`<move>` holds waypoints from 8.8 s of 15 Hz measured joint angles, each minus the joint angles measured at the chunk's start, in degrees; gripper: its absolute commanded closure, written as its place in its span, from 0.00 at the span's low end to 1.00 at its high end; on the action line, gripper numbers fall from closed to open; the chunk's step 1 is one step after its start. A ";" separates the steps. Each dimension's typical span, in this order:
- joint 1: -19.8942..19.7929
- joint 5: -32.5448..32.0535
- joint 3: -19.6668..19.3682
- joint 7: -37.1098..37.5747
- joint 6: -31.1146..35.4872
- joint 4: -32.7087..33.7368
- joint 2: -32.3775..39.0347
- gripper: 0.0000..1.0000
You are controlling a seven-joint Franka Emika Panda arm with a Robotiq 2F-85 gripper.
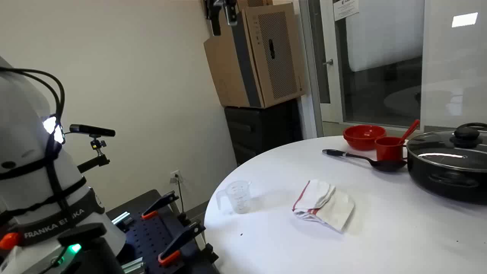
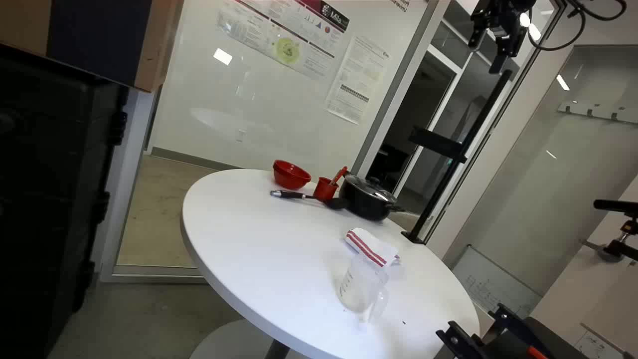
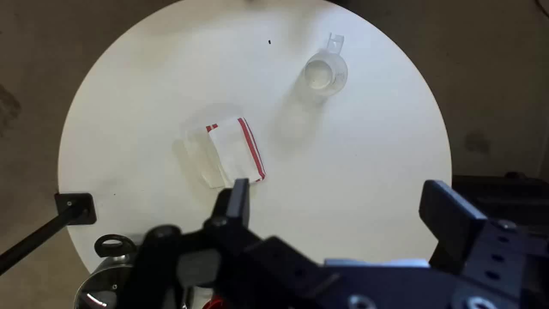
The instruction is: Move the jar slightly to the left
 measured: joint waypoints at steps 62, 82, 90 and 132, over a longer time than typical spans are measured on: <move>6.14 -23.37 6.18 19.63 46.84 -26.56 26.59 0.00; 17.47 -31.95 1.86 28.20 46.52 -16.91 47.41 0.04; 17.74 -31.89 0.99 27.25 46.51 -17.06 48.49 0.00; 13.75 -24.17 6.25 5.53 38.06 -16.56 44.04 0.00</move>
